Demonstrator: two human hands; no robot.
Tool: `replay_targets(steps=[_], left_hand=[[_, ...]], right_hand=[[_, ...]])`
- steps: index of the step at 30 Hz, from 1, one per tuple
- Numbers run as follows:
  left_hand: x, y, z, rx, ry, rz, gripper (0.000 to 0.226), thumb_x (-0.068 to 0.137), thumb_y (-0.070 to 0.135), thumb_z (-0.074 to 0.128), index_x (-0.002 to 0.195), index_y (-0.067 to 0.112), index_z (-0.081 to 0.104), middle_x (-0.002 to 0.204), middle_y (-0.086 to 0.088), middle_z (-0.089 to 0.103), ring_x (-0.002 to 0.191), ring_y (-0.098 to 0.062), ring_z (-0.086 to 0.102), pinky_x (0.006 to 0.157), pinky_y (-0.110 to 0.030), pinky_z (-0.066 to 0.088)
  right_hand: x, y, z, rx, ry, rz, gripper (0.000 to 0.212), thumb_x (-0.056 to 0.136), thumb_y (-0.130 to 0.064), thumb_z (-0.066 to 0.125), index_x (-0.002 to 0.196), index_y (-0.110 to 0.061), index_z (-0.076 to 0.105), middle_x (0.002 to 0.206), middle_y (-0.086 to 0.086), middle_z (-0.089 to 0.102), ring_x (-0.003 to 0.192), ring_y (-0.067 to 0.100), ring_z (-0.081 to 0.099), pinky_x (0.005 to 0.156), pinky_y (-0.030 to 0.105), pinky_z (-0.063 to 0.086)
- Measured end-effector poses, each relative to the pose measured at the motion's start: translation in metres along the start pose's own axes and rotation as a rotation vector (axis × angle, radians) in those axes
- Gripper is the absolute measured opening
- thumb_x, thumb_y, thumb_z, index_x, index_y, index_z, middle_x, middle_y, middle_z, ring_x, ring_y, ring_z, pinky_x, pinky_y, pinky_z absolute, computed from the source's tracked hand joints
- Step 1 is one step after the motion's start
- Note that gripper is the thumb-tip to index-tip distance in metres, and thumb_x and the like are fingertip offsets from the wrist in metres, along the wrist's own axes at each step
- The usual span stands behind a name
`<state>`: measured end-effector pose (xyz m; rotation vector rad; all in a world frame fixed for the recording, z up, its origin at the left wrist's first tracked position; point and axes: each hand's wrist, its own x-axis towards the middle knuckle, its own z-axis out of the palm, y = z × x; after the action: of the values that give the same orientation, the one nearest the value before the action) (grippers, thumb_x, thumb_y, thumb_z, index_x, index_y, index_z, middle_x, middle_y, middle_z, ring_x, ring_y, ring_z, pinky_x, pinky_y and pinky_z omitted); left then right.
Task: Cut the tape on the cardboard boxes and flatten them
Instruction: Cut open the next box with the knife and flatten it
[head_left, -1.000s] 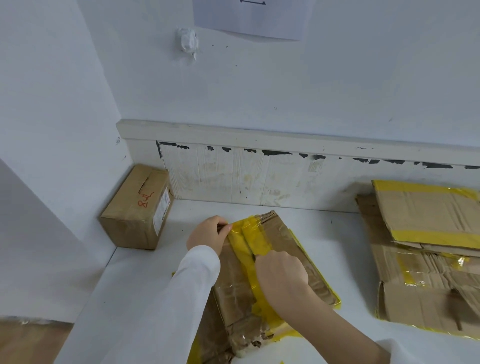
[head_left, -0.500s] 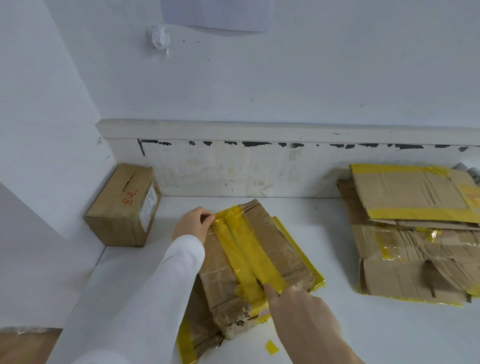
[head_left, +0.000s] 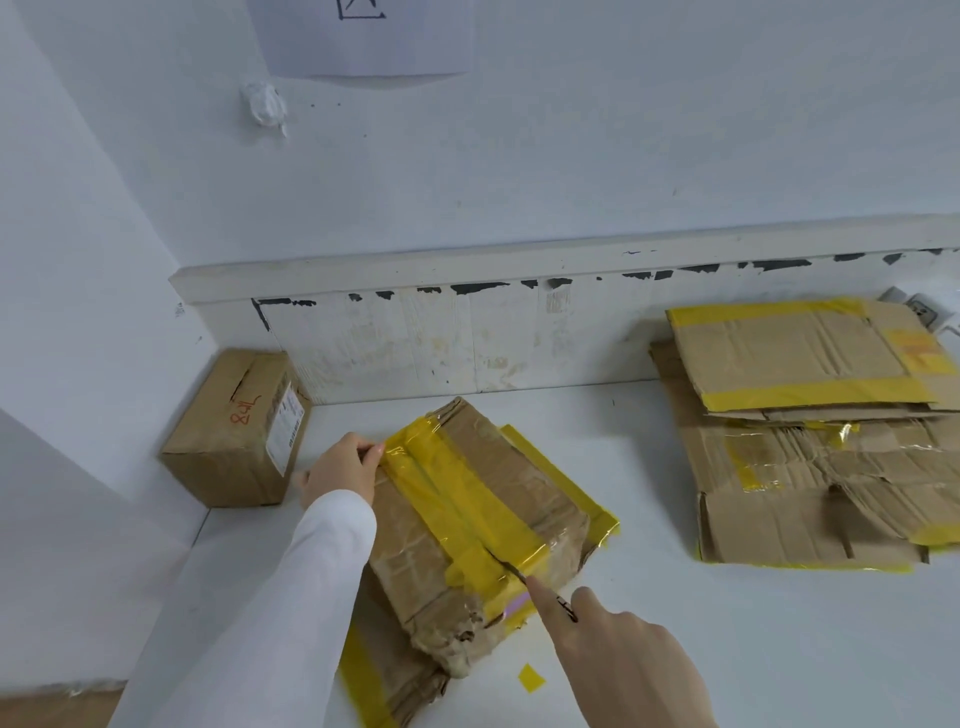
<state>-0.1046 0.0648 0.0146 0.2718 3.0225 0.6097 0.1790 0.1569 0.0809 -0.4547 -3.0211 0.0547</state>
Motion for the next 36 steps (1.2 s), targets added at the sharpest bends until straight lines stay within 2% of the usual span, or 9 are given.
replay_targets(steps=[3,5,12,16,21,24,26,29,36], left_hand=[[-0.008,-0.006,-0.007,0.094,-0.003,-0.045,0.027,0.099,0.043,0.035,0.089,0.024,0.052,0.076,0.005,0.057,0.063,-0.015,0.046,0.079,-0.033,0.022],[-0.022,-0.014,-0.013,0.164,0.012,-0.071,0.026,0.1,0.039,0.032,0.099,0.021,0.051,0.087,0.001,0.056,0.072,-0.02,0.051,0.081,-0.035,0.026],[-0.087,-0.049,-0.026,0.318,0.07,0.001,0.062,0.09,0.028,0.043,0.146,0.03,0.017,0.137,-0.004,0.034,0.112,-0.022,0.048,0.082,-0.035,0.032],[-0.091,-0.031,-0.032,0.448,0.039,0.285,0.068,0.091,0.031,0.046,0.15,0.025,0.012,0.157,0.007,0.007,0.143,-0.01,0.012,0.114,-0.039,0.013],[-0.104,0.008,-0.019,0.256,-0.251,0.597,0.071,0.094,0.056,0.022,0.138,0.028,-0.027,0.146,0.014,-0.035,0.138,-0.004,-0.026,0.111,-0.03,-0.017],[-0.116,0.014,-0.007,0.493,-0.268,0.701,0.096,0.078,0.08,0.0,0.146,0.013,-0.012,0.155,0.0,-0.021,0.145,-0.013,-0.01,0.112,-0.031,-0.015],[-0.118,0.022,-0.01,0.61,-0.256,0.684,0.116,0.066,0.089,-0.005,0.148,0.007,0.004,0.157,-0.008,-0.005,0.145,-0.022,0.005,0.111,-0.035,-0.011],[-0.117,0.016,-0.005,0.532,-0.419,0.602,0.12,0.038,0.096,-0.014,0.126,0.02,-0.042,0.133,0.009,-0.052,0.126,-0.013,-0.045,0.109,-0.032,-0.023],[-0.115,0.016,-0.004,0.529,-0.444,0.626,0.106,0.041,0.088,-0.03,0.126,0.026,-0.039,0.134,0.011,-0.049,0.128,-0.01,-0.042,0.108,-0.031,-0.023]], right_hand=[[0.005,0.021,0.017,0.077,-0.166,0.103,0.069,0.084,-0.009,0.041,0.144,-0.04,0.025,0.077,0.004,0.026,0.047,0.028,0.031,0.043,0.029,0.028],[0.0,0.042,0.038,0.186,-0.233,0.176,0.067,0.099,-0.019,0.027,0.142,-0.046,-0.017,0.096,-0.009,0.039,0.082,0.029,0.056,0.072,0.034,0.043],[0.016,0.071,0.067,1.01,-0.167,0.54,0.034,0.098,-0.013,0.039,0.128,-0.025,0.048,0.071,-0.006,0.058,0.057,0.012,0.06,0.067,0.03,0.049],[0.055,0.073,0.057,0.995,-0.113,0.455,0.034,0.101,-0.023,0.036,0.133,-0.028,0.046,0.066,-0.003,0.053,0.049,0.012,0.053,0.054,0.025,0.044],[0.093,0.073,0.052,0.733,-0.13,0.35,0.029,0.103,-0.026,0.029,0.121,-0.029,0.051,0.074,-0.001,0.049,0.068,0.024,0.05,0.058,0.029,0.039],[0.101,0.069,0.056,0.679,-0.163,0.333,0.02,0.102,-0.024,0.029,0.091,-0.029,0.046,0.066,-0.004,0.041,0.054,0.016,0.037,0.047,0.025,0.027],[0.103,0.067,0.056,0.652,-0.178,0.318,0.021,0.102,-0.024,0.03,0.086,-0.03,0.042,0.063,-0.005,0.039,0.05,0.012,0.032,0.044,0.024,0.025],[0.105,0.066,0.055,0.619,-0.194,0.3,0.022,0.102,-0.021,0.03,0.096,-0.031,0.049,0.066,-0.004,0.041,0.051,0.013,0.034,0.043,0.022,0.024],[0.102,0.062,0.053,0.458,-0.195,0.226,0.023,0.102,-0.017,0.034,0.117,-0.025,0.049,0.069,-0.002,0.037,0.066,0.023,0.042,0.042,0.022,0.02]])
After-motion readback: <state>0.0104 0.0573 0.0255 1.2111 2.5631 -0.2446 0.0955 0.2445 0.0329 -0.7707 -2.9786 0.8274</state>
